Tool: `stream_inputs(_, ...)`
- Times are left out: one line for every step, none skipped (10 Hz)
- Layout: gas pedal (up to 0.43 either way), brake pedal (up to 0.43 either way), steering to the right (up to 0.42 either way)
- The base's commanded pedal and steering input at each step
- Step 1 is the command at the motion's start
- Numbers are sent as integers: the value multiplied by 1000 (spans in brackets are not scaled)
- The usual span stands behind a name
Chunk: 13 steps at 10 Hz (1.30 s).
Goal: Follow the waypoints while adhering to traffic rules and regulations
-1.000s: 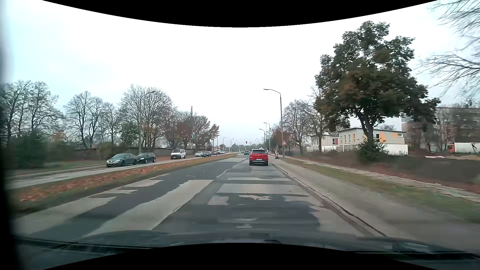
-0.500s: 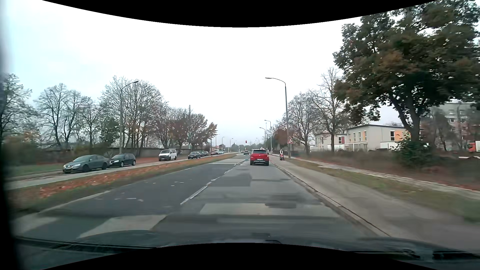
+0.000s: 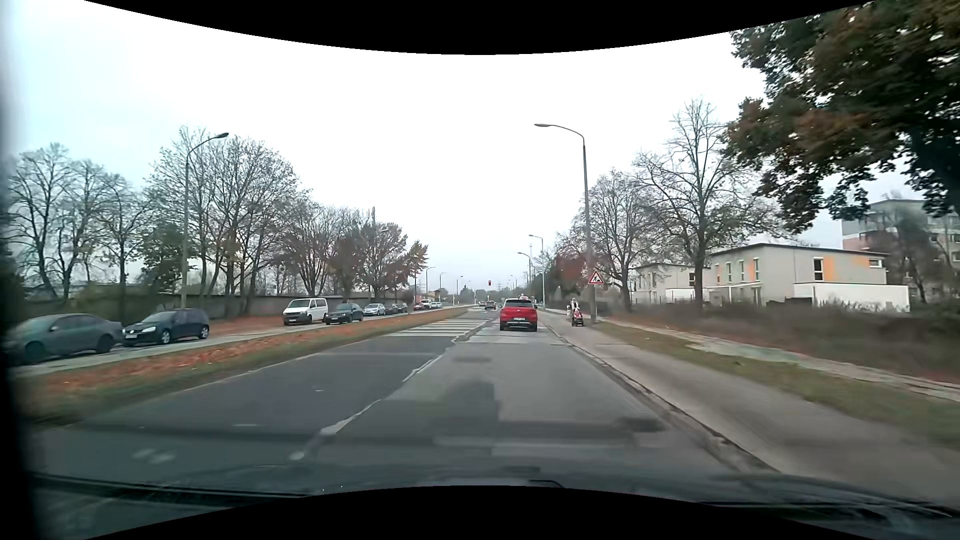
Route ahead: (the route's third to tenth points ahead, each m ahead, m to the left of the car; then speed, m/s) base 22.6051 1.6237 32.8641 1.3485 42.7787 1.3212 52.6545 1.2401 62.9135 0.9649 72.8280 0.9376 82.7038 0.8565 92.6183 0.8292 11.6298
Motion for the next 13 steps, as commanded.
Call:
stream_inputs(87,0,5)
stream_inputs(87,0,6)
stream_inputs(98,0,5)
stream_inputs(98,0,5)
stream_inputs(98,0,6)
stream_inputs(98,0,6)
stream_inputs(98,0,6)
stream_inputs(98,0,7)
stream_inputs(98,0,7)
stream_inputs(98,0,7)
stream_inputs(98,0,7)
stream_inputs(98,0,6)
stream_inputs(110,0,4)
